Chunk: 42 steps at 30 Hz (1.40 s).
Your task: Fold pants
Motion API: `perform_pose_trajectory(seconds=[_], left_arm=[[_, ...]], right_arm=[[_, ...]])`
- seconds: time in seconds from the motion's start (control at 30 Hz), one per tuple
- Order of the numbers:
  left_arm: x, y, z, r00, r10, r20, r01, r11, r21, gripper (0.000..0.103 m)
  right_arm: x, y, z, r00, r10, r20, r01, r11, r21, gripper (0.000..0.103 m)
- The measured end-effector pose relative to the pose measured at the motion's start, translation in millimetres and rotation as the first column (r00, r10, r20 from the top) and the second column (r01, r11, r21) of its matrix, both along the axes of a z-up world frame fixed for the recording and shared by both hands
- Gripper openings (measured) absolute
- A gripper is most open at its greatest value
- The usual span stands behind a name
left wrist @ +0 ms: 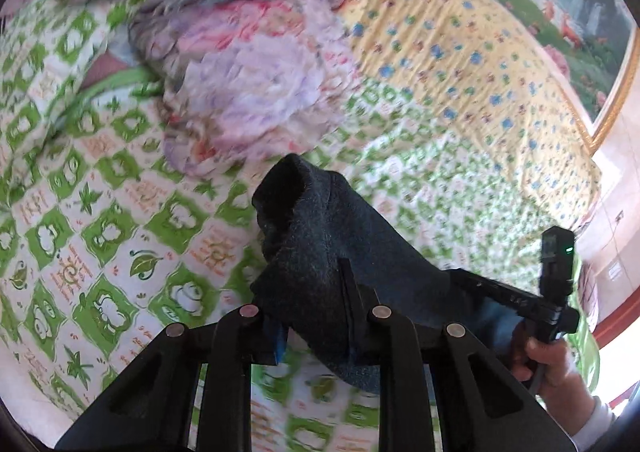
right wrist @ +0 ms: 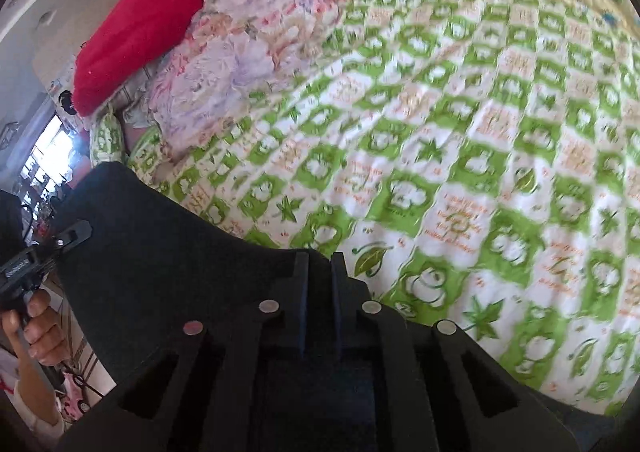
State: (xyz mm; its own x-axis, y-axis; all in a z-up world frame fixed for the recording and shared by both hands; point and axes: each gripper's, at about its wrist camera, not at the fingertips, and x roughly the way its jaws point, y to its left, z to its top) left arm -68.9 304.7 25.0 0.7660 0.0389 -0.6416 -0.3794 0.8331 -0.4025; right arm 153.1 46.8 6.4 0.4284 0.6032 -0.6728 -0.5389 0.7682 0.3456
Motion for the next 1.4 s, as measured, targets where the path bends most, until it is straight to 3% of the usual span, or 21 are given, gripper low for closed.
perform_pose_trajectory(seconds=[0.1, 0.17, 0.2, 0.33, 0.47, 0.57, 0.73, 0.97, 1.17, 1.4], left_arm=[[7, 4, -22, 0.994, 0.020, -0.107, -0.017, 0.999, 0.029, 0.032], [-3, 1, -19, 0.992, 0.065, -0.105, -0.059, 0.996, 0.064, 0.053], [-10, 0, -14, 0.992, 0.094, -0.085, -0.087, 0.992, 0.088, 0.056], [-33, -4, 5, 0.989, 0.147, -0.027, -0.143, 0.985, 0.101, 0.057], [-38, -24, 22, 0.993, 0.121, -0.007, -0.119, 0.984, 0.135, 0.060], [-32, -46, 33, 0.997, 0.072, -0.003, -0.070, 0.983, 0.170, 0.066], [-13, -84, 37, 0.999, -0.034, -0.012, 0.035, 0.984, 0.173, 0.067], [19, -137, 31, 0.984, -0.171, -0.046, 0.177, 0.970, 0.166, 0.069], [40, -179, 30, 0.959, -0.276, -0.068, 0.284, 0.943, 0.172, 0.070], [61, -222, 30, 0.921, -0.380, -0.082, 0.389, 0.905, 0.170, 0.072]], right_arm=[[-1, -2, -4, 0.999, -0.032, -0.018, 0.033, 0.999, 0.022, 0.020], [-10, -11, 4, 0.999, -0.048, -0.016, 0.049, 0.998, 0.038, 0.030], [-18, -17, 11, 0.999, -0.053, 0.000, 0.053, 0.998, 0.044, 0.035], [-53, -46, 32, 0.995, -0.071, 0.069, 0.065, 0.994, 0.086, 0.047], [-83, -77, 36, 0.993, -0.098, 0.071, 0.090, 0.990, 0.110, 0.047], [-102, -99, 31, 0.990, -0.132, 0.055, 0.125, 0.985, 0.115, 0.047], [-126, -139, 18, 0.978, -0.211, 0.010, 0.208, 0.971, 0.121, 0.047], [-154, -197, 8, 0.939, -0.343, -0.025, 0.342, 0.927, 0.154, 0.048], [-173, -238, 3, 0.894, -0.444, -0.054, 0.447, 0.879, 0.165, 0.048], [-197, -283, -13, 0.803, -0.586, -0.104, 0.595, 0.785, 0.173, 0.048]])
